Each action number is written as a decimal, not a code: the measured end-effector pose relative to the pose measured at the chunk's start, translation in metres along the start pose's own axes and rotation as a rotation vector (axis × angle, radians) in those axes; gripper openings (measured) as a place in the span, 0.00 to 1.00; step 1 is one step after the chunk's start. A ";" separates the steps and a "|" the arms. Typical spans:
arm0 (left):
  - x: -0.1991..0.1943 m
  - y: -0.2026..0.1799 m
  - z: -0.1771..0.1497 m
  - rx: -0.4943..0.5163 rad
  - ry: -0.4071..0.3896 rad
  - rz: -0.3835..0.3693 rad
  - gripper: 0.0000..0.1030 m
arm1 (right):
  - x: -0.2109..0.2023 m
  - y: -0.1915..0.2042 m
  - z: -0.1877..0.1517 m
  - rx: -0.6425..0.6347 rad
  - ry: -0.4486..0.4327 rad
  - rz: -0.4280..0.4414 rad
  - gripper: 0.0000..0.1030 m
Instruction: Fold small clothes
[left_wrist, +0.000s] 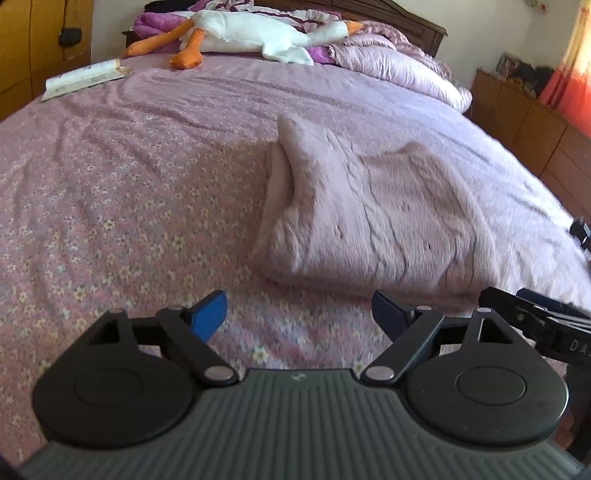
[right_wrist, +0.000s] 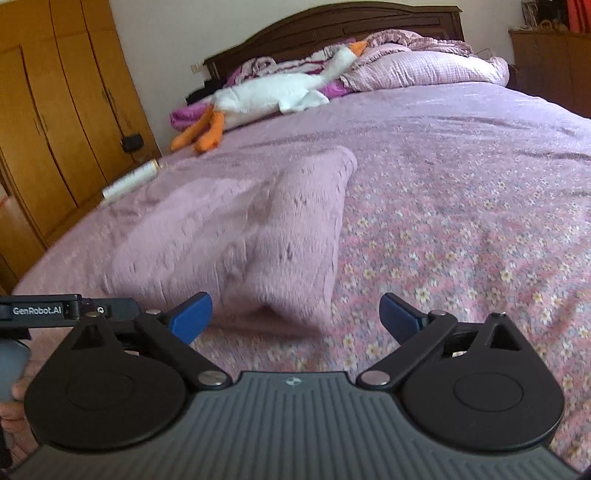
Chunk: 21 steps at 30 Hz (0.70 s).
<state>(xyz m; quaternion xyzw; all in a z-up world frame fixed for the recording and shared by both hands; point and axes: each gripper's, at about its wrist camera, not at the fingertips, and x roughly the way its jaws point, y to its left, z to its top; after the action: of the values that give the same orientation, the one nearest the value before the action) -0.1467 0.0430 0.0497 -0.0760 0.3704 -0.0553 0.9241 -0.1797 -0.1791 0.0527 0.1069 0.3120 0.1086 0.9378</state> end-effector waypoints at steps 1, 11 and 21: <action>0.001 -0.003 -0.003 0.012 0.001 0.009 0.85 | 0.002 0.002 -0.003 -0.008 0.014 -0.013 0.98; 0.024 -0.023 -0.021 0.115 0.021 0.089 0.85 | 0.023 0.008 -0.027 -0.073 0.099 -0.097 0.99; 0.030 -0.028 -0.024 0.124 0.022 0.116 0.94 | 0.031 0.013 -0.035 -0.127 0.084 -0.130 1.00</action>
<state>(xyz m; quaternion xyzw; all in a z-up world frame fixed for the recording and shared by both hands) -0.1428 0.0085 0.0173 0.0037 0.3800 -0.0256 0.9246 -0.1788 -0.1535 0.0119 0.0222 0.3500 0.0712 0.9338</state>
